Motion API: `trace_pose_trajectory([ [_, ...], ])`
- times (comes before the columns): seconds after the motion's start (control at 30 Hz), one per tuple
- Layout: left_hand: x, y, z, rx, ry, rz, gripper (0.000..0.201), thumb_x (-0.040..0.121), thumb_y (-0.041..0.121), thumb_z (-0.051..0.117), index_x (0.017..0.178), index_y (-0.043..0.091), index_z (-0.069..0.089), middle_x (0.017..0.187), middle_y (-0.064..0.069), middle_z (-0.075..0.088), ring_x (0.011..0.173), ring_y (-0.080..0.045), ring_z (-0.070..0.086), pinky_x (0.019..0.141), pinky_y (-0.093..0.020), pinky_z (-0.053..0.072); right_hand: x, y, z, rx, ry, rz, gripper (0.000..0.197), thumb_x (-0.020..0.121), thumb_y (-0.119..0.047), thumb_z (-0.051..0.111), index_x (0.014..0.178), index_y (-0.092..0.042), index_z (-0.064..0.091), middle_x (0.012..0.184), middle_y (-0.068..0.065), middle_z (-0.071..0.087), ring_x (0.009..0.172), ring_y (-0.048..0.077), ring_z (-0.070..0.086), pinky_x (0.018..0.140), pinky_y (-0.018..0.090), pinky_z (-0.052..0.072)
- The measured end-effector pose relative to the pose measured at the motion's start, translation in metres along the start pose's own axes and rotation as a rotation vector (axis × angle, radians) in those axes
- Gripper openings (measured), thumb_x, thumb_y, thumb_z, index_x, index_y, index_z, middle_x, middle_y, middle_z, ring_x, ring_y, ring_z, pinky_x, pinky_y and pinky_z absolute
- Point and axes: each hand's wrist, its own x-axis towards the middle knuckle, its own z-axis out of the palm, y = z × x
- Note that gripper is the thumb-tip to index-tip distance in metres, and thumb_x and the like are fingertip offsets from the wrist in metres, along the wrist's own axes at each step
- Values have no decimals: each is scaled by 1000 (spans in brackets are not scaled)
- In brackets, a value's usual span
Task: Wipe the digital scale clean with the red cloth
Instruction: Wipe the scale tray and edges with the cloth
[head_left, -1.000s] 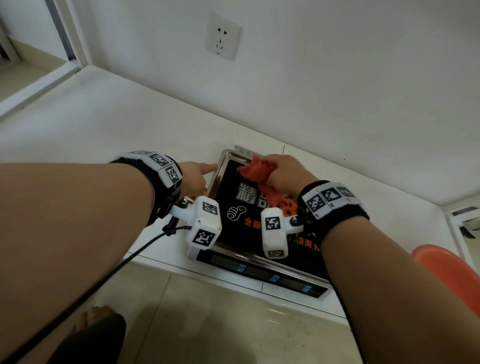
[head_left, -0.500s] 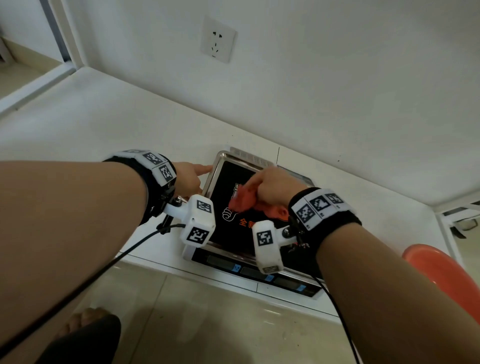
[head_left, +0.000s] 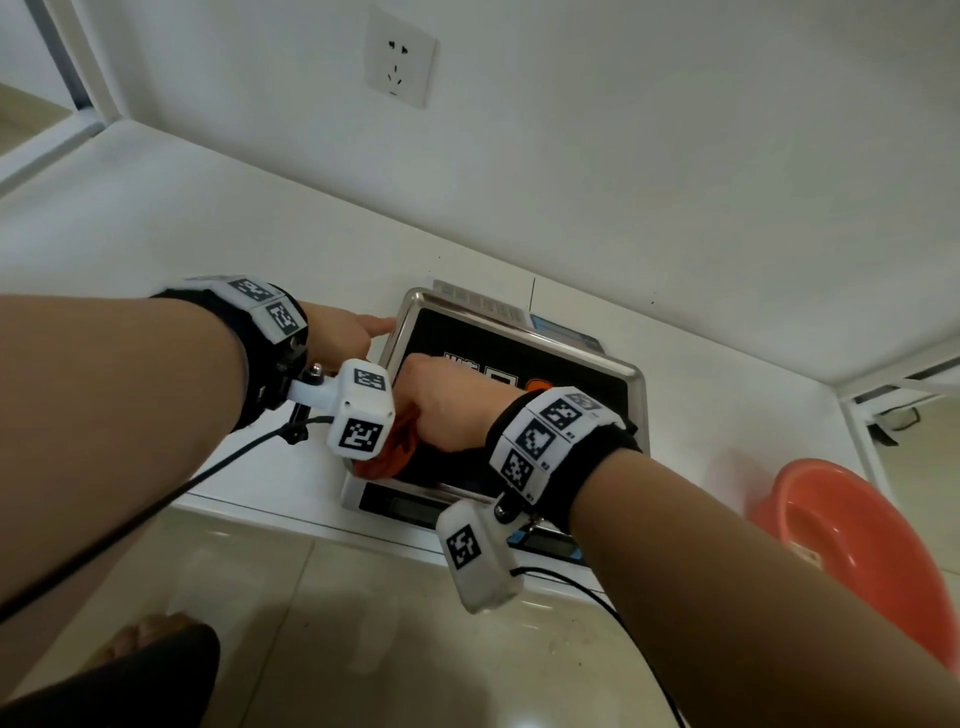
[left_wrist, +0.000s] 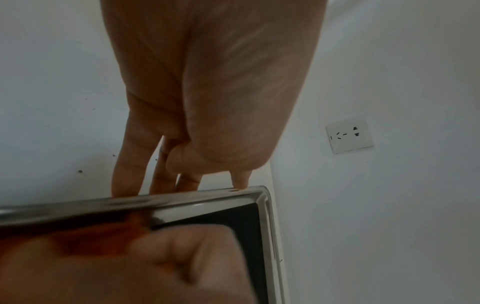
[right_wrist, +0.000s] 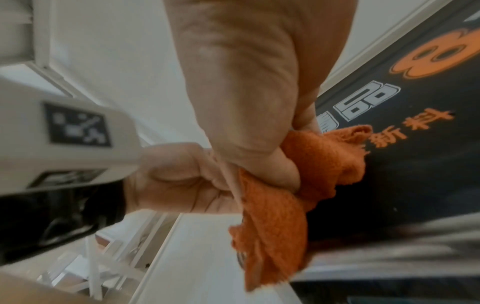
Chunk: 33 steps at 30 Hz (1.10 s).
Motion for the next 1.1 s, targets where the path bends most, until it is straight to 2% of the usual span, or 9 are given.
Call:
trace_pose_trajectory([
  [0.13, -3, 2, 1, 6, -29, -15, 79, 92, 4, 48, 151, 36, 8, 154, -1, 32, 134, -22, 43, 107, -34, 41, -14, -10, 0, 56, -111, -27, 32, 92, 1, 57, 116, -13, 72, 106, -7, 70, 92, 8, 61, 79, 18, 45],
  [0.27, -8, 8, 1, -69, 43, -4, 66, 93, 2, 50, 150, 24, 26, 147, -10, 40, 130, -29, 47, 79, -26, 52, -24, 18, -11, 37, -256, 95, 27, 90, 1, 60, 98, -13, 81, 94, 0, 79, 93, 16, 74, 81, 29, 60],
  [0.37, -8, 16, 3, -142, 165, 5, 60, 94, 2, 44, 148, 21, 28, 148, -11, 40, 131, -29, 46, 102, -36, 45, -41, 43, -34, 232, -138, 236, 35, 83, 10, 55, 85, -15, 80, 80, -4, 79, 78, 10, 75, 56, 21, 55],
  [0.43, -8, 27, 3, -153, 254, 48, 57, 94, 3, 41, 148, 18, 31, 148, -10, 40, 134, -27, 42, 111, -35, 36, -47, 57, -49, 370, -35, 304, 43, 83, 14, 49, 85, -19, 77, 79, -8, 78, 71, 3, 74, 57, 22, 54],
  [0.6, -7, 56, 14, -334, 184, 149, 48, 93, -4, 39, 137, 15, 47, 120, -10, 58, 104, -21, 58, 94, -35, 49, -33, 90, -49, 421, 334, 384, 45, 84, 11, 50, 96, -26, 75, 99, -2, 76, 90, 19, 73, 63, 32, 59],
  [0.73, -3, 63, 23, -297, 125, 148, 51, 94, -7, 33, 140, 13, 44, 132, -9, 55, 113, -23, 57, 98, -37, 49, -32, 87, -28, 244, 311, 379, 54, 83, 11, 48, 114, -24, 74, 98, -4, 75, 75, 6, 64, 63, 22, 50],
  [0.87, -3, 63, 26, -193, 133, 107, 42, 94, 1, 41, 133, 14, 52, 135, -10, 55, 122, -27, 56, 101, -40, 49, -44, 76, -21, 263, 102, 346, 53, 80, 15, 46, 96, -25, 78, 53, -15, 68, 40, -4, 56, 39, 15, 41],
  [0.97, -6, 64, 31, -141, 132, 108, 42, 94, 2, 42, 133, 13, 52, 135, -9, 55, 122, -26, 56, 101, -37, 48, -57, 75, -23, 233, -62, 360, 49, 83, 10, 49, 87, -29, 78, 81, -7, 78, 68, 10, 68, 52, 20, 49],
  [1.1, -10, 72, 33, -48, 107, 128, 51, 95, -1, 36, 143, 13, 41, 145, -4, 45, 130, -23, 48, 105, -29, 40, -74, 100, -36, 426, 255, 497, 48, 87, 10, 44, 92, -25, 78, 74, 0, 75, 46, 5, 62, 39, 17, 42],
])
